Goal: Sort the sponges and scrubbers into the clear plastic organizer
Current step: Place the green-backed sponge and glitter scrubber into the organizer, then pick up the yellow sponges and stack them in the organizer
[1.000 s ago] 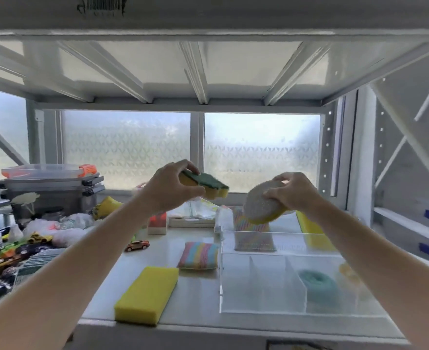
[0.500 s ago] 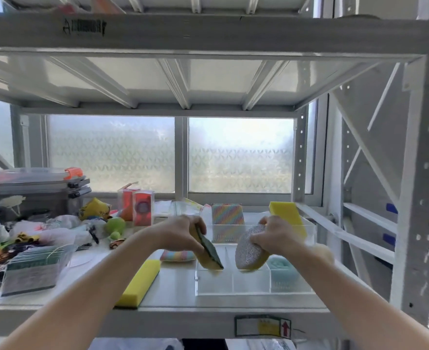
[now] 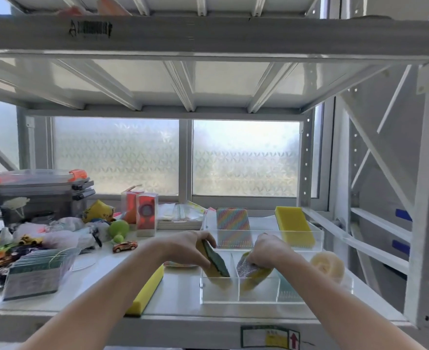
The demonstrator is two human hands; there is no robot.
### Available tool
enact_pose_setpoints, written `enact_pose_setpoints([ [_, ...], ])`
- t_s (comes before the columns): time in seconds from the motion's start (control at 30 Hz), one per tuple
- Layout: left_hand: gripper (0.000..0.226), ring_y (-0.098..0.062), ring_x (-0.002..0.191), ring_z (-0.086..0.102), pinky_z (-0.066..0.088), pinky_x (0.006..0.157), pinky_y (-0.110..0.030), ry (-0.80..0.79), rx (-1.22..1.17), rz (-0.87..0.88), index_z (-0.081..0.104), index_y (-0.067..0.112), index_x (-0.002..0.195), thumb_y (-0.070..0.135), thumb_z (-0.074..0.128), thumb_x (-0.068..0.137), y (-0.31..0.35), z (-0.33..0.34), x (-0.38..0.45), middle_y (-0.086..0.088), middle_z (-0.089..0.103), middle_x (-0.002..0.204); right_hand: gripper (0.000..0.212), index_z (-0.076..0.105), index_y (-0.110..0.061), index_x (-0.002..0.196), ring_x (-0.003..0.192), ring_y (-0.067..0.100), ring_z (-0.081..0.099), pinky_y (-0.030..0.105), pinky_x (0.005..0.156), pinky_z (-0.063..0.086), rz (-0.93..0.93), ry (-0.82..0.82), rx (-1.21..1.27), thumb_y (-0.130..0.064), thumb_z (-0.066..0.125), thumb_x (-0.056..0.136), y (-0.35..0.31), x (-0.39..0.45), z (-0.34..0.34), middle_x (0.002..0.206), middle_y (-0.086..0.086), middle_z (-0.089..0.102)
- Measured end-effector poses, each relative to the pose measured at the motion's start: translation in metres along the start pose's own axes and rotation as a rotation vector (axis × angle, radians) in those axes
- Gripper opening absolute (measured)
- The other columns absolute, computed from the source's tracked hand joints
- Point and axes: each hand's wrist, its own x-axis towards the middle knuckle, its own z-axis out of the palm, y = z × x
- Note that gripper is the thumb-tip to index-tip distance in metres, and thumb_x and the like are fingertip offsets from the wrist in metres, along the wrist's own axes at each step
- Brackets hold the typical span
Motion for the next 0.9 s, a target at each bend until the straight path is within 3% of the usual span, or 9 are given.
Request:
enact_pose_setpoints([
  [0.1, 0.069, -0.016, 0.121, 0.049, 0.041, 0.099, -0.025, 0.030, -0.044, 0.018, 0.041, 0.039, 0.137, 0.038, 0.073, 0.076, -0.001, -0.004, -0.005, 0.005, 0.049, 0.133, 0.043, 0.053, -0.006, 0.125, 0.117, 0.025, 0.056, 0.030, 0.092, 0.044, -0.018, 0.011, -0.100, -0.026, 0.053, 0.087, -0.003, -0.001, 0.000, 0.122, 0.009, 0.059],
  [0.17, 0.075, -0.017, 0.131, 0.044, 0.037, 0.108, -0.030, 0.074, -0.096, 0.034, 0.037, 0.042, 0.141, 0.047, 0.072, 0.074, -0.003, -0.009, -0.011, 0.005, 0.040, 0.145, 0.041, 0.054, -0.007, 0.124, 0.117, 0.025, 0.055, 0.032, 0.096, 0.043, -0.036, -0.003, -0.146, -0.028, 0.051, 0.090, -0.003, -0.003, -0.001, 0.122, 0.009, 0.058],
  [0.27, 0.078, -0.018, 0.128, 0.049, 0.039, 0.107, -0.031, 0.130, -0.166, 0.023, 0.034, 0.042, 0.142, 0.057, 0.068, 0.074, -0.007, -0.021, -0.020, -0.002, 0.046, 0.144, 0.031, 0.059, -0.011, 0.105, 0.096, 0.021, 0.053, 0.029, 0.080, 0.042, -0.041, -0.016, -0.139, -0.035, 0.057, 0.086, -0.002, -0.005, -0.009, 0.099, 0.005, 0.051],
  [0.4, 0.075, -0.020, 0.132, 0.046, 0.036, 0.103, -0.028, 0.193, -0.199, -0.053, 0.030, 0.036, 0.146, 0.059, 0.058, 0.081, -0.021, -0.043, -0.037, -0.001, 0.045, 0.146, 0.025, 0.054, -0.013, 0.071, 0.090, 0.025, 0.057, 0.028, 0.066, 0.042, -0.080, 0.169, 0.037, -0.034, 0.061, 0.083, -0.013, -0.010, -0.027, 0.100, 0.009, 0.060],
  [0.47, 0.079, -0.023, 0.135, 0.043, 0.036, 0.107, -0.033, 0.225, -0.172, -0.124, 0.027, 0.033, 0.148, 0.060, 0.058, 0.081, -0.031, -0.052, -0.046, -0.005, 0.041, 0.150, 0.028, 0.066, -0.008, 0.094, 0.109, 0.030, 0.057, 0.033, 0.081, 0.047, -0.199, 0.320, 0.134, -0.034, 0.061, 0.084, -0.030, -0.014, -0.037, 0.118, 0.015, 0.061],
  [0.5, 0.082, -0.024, 0.137, 0.040, 0.034, 0.109, -0.034, 0.229, -0.133, -0.171, 0.025, 0.031, 0.149, 0.060, 0.058, 0.080, -0.036, -0.054, -0.050, -0.006, 0.038, 0.152, 0.039, 0.064, -0.005, 0.112, 0.117, 0.031, 0.054, 0.035, 0.091, 0.045, -0.258, 0.363, 0.179, -0.033, 0.061, 0.085, -0.042, -0.016, -0.042, 0.126, 0.015, 0.058],
  [0.57, 0.087, -0.024, 0.141, 0.034, 0.030, 0.112, -0.035, 0.220, -0.031, -0.259, 0.021, 0.026, 0.151, 0.060, 0.058, 0.081, -0.045, -0.051, -0.057, -0.006, 0.033, 0.156, 0.048, 0.056, -0.005, 0.127, 0.124, 0.030, 0.049, 0.034, 0.099, 0.041, -0.370, 0.395, 0.253, -0.030, 0.061, 0.086, -0.072, -0.019, -0.049, 0.132, 0.014, 0.053],
  [0.77, 0.098, -0.024, 0.147, 0.023, 0.023, 0.117, -0.034, 0.091, 0.136, -0.407, 0.010, 0.015, 0.154, 0.065, 0.052, 0.081, -0.060, -0.022, -0.063, -0.007, 0.019, 0.161, 0.041, 0.059, -0.002, 0.117, 0.120, 0.033, 0.052, 0.036, 0.098, 0.044, -0.518, 0.296, 0.240, -0.027, 0.058, 0.085, -0.170, -0.016, -0.024, 0.126, 0.019, 0.054],
  [0.9, 0.114, -0.027, 0.145, 0.028, 0.029, 0.116, -0.038, 0.023, 0.176, -0.495, 0.006, 0.013, 0.154, 0.076, 0.052, 0.071, -0.080, -0.004, -0.059, -0.009, 0.023, 0.160, 0.040, 0.056, -0.003, 0.121, 0.120, 0.034, 0.052, 0.036, 0.096, 0.047, -0.418, 0.088, 0.109, -0.018, 0.051, 0.084, -0.211, 0.008, 0.020, 0.128, 0.021, 0.054],
])
